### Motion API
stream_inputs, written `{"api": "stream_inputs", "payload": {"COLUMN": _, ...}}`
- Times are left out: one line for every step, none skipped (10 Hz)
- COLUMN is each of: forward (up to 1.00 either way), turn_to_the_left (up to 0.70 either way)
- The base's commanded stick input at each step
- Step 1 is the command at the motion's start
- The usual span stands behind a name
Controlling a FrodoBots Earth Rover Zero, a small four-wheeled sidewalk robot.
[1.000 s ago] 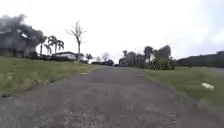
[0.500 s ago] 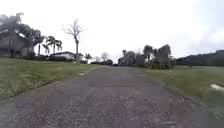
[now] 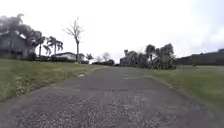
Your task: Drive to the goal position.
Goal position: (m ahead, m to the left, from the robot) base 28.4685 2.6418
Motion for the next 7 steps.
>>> {"api": "stream_inputs", "payload": {"forward": 0.7, "turn_to_the_left": 0.0}}
{"api": "stream_inputs", "payload": {"forward": 0.7, "turn_to_the_left": 0.0}}
{"api": "stream_inputs", "payload": {"forward": 0.7, "turn_to_the_left": 0.0}}
{"api": "stream_inputs", "payload": {"forward": 0.7, "turn_to_the_left": 0.04}}
{"api": "stream_inputs", "payload": {"forward": 0.7, "turn_to_the_left": 0.2}}
{"api": "stream_inputs", "payload": {"forward": 0.7, "turn_to_the_left": 0.35}}
{"api": "stream_inputs", "payload": {"forward": 0.7, "turn_to_the_left": 0.35}}
